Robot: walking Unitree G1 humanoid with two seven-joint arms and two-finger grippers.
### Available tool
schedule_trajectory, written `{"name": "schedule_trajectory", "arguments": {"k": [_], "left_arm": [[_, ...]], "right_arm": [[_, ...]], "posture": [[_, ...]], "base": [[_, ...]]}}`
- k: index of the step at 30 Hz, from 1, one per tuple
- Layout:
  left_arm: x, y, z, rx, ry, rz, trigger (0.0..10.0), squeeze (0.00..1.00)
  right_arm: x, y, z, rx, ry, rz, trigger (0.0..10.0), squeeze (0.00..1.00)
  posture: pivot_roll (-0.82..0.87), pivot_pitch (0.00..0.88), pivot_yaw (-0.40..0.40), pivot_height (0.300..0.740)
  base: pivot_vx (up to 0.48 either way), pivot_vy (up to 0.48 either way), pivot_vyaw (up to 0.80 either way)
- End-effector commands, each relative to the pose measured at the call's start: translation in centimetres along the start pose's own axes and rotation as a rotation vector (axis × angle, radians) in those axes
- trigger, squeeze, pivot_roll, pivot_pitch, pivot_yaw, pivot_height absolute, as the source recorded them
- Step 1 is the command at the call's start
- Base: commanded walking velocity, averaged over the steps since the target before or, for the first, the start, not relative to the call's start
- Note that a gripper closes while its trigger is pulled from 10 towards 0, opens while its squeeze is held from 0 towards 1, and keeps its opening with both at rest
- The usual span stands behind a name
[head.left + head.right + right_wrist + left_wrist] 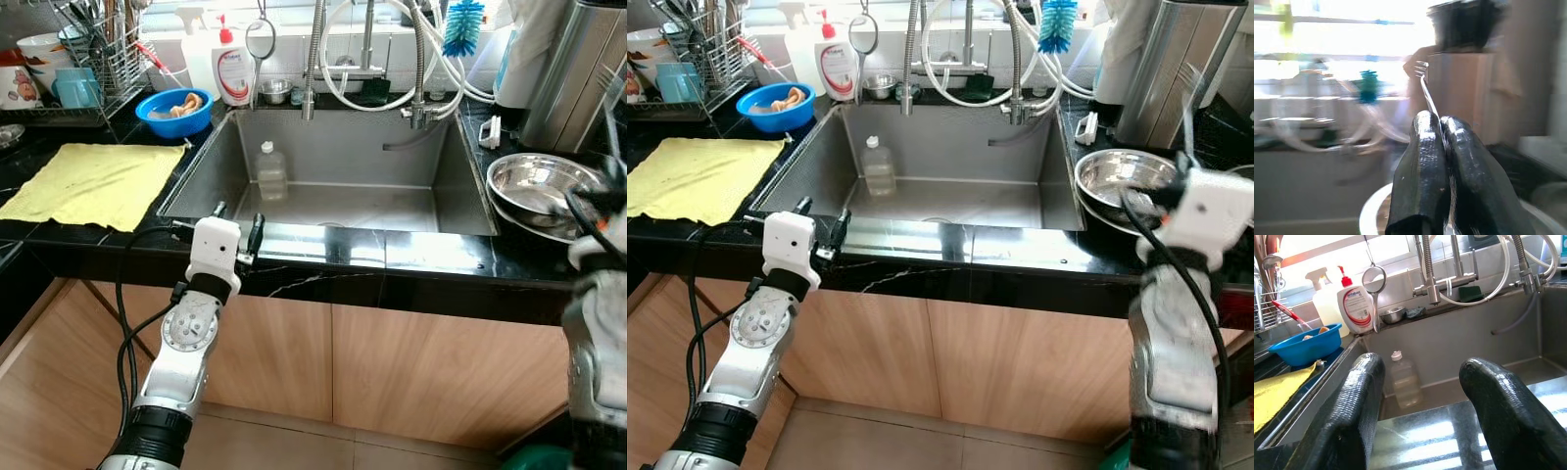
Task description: Kitchen organization
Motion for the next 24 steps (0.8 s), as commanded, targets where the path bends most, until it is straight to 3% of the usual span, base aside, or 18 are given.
{"name": "schedule_trajectory", "arguments": {"k": [1,3,4,5,8,12,17,22,24], "left_arm": [[0.3,-0.2,0.1,0.002,-0.019,0.011,10.0,0.0],[0.3,-0.2,0.1,0.001,-0.019,0.012,10.0,0.0],[0.3,-0.2,0.1,0.001,-0.02,0.012,10.0,0.0],[0.3,-0.2,0.1,0.001,-0.02,0.012,10.0,0.0],[0.4,-0.3,0.1,0.0,-0.021,0.015,10.0,0.0],[0.4,-0.2,0.1,-0.001,-0.021,0.017,10.0,0.0],[0.3,-0.2,0.1,-0.001,-0.02,0.014,10.0,0.0],[0.3,-0.2,0.1,-0.001,-0.02,0.015,10.0,0.0],[0.3,-0.1,0.1,-0.001,-0.021,0.015,10.0,0.0]], "right_arm": [[2.0,-1.0,-0.1,0.032,-0.063,0.098,10.0,0.0],[2.9,-1.6,-0.1,0.047,-0.068,0.144,10.0,0.0],[4.2,-2.0,0.1,0.044,-0.076,0.205,10.0,0.0],[4.2,-2.0,0.1,0.044,-0.076,0.205,10.0,0.0],[8.9,-2.3,-1.7,0.15,-0.032,0.425,10.0,0.0],[11.4,-1.9,-3.3,0.237,-0.018,0.521,10.0,0.0],[12.7,-1.4,-4.5,0.292,-0.015,0.575,10.0,0.0],[12.8,-1.3,-5.8,0.344,-0.008,0.567,10.0,0.0],[12.4,-1.1,-7.4,0.404,0.012,0.545,10.0,0.0]], "posture": [[-0.01,0.0,0.045,0.72],[-0.01,0.0,0.045,0.72],[-0.01,0.0,0.044,0.72],[-0.01,0.0,0.044,0.72],[0.0,0.0,0.04,0.72],[0.0,0.0,0.037,0.72],[0.01,0.0,0.035,0.72],[0.01,0.0,0.032,0.72],[0.02,0.0,0.031,0.72]], "base": [[0.0,0.0,0.0],[0.0,0.0,0.0],[0.0,0.0,0.0],[0.0,0.0,0.0],[0.0,0.0,0.0],[0.0,0.0,0.0],[0.0,0.0,0.0],[0.0,0.0,0.0],[0.0,0.0,0.0]]}}
Point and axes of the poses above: a point about 5 cm out from each wrist's last joint towards the gripper, its own y axis pointing back from the gripper into the wrist, its own z axis along the axis of the wrist's last joint, x = y × z, the point moved 6 cm from there along -y, pointing out of the wrist towards the gripper, and after that the axes turned 12 degrees about y, right-handed, at the moved point
